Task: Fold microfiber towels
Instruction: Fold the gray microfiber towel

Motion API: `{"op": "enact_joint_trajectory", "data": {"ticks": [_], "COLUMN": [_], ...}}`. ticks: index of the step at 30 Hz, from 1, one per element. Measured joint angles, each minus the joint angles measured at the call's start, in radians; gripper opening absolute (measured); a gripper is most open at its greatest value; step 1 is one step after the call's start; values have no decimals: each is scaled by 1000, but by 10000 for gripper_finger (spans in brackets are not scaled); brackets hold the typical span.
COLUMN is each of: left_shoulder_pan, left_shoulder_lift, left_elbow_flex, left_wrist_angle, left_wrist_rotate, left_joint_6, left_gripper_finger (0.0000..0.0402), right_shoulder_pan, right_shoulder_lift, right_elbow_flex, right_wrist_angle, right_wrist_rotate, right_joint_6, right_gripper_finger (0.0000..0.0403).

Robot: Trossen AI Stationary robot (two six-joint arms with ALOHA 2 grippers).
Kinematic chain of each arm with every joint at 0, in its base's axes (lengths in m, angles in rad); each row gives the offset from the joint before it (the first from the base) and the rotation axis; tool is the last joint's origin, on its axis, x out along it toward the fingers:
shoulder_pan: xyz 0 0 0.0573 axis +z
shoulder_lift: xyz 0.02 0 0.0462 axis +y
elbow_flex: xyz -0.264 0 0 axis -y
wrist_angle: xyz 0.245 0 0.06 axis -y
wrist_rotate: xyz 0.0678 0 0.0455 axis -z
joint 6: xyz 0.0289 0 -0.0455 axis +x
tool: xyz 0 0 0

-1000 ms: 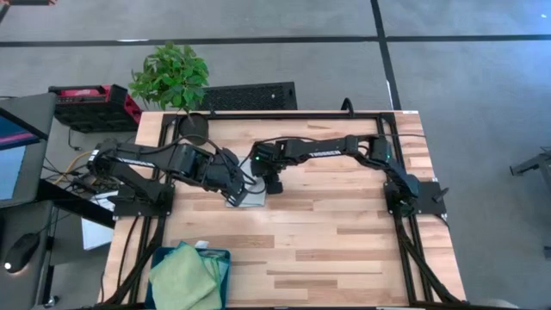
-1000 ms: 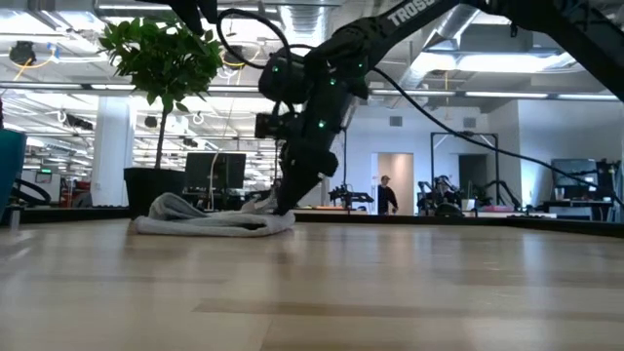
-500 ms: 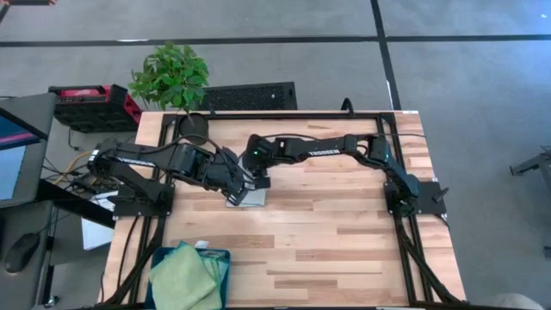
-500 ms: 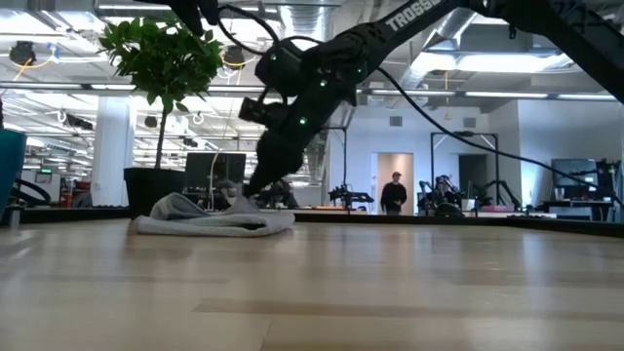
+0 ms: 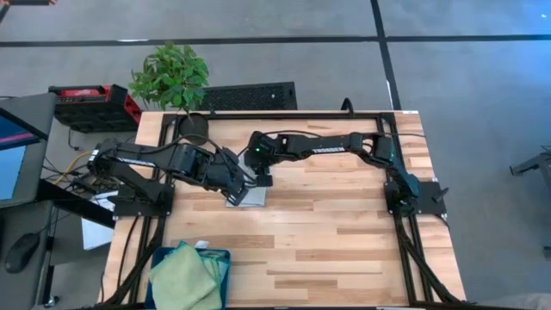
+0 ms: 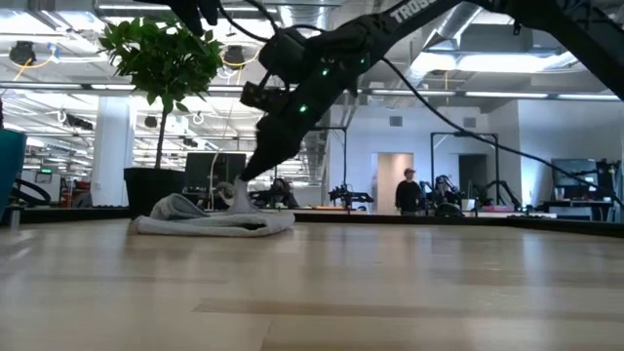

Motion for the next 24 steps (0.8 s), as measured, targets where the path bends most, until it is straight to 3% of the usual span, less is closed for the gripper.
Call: {"op": "enact_joint_trajectory", "data": {"ticks": [8, 20, 24], "left_shoulder_pan": [0, 0, 0], "left_shoulder_lift": [0, 0, 0], "left_elbow_flex": [0, 0, 0], "left_wrist_angle": [-27, -28, -28], "left_wrist_rotate": [0, 0, 0], "left_joint_6": [0, -1, -1], "left_gripper_finger": [131, 131, 131], "right_shoulder_pan": [-11, -66, -65], "right_shoulder_lift": [-73, 9, 12], "right_elbow_flex": [0, 1, 0], "right_wrist_angle": [-267, -306, -284], "right_wrist_rotate": [-5, -8, -8], "right_joint_6": [239, 238, 154], "right_gripper_finger": [162, 162, 162]}}
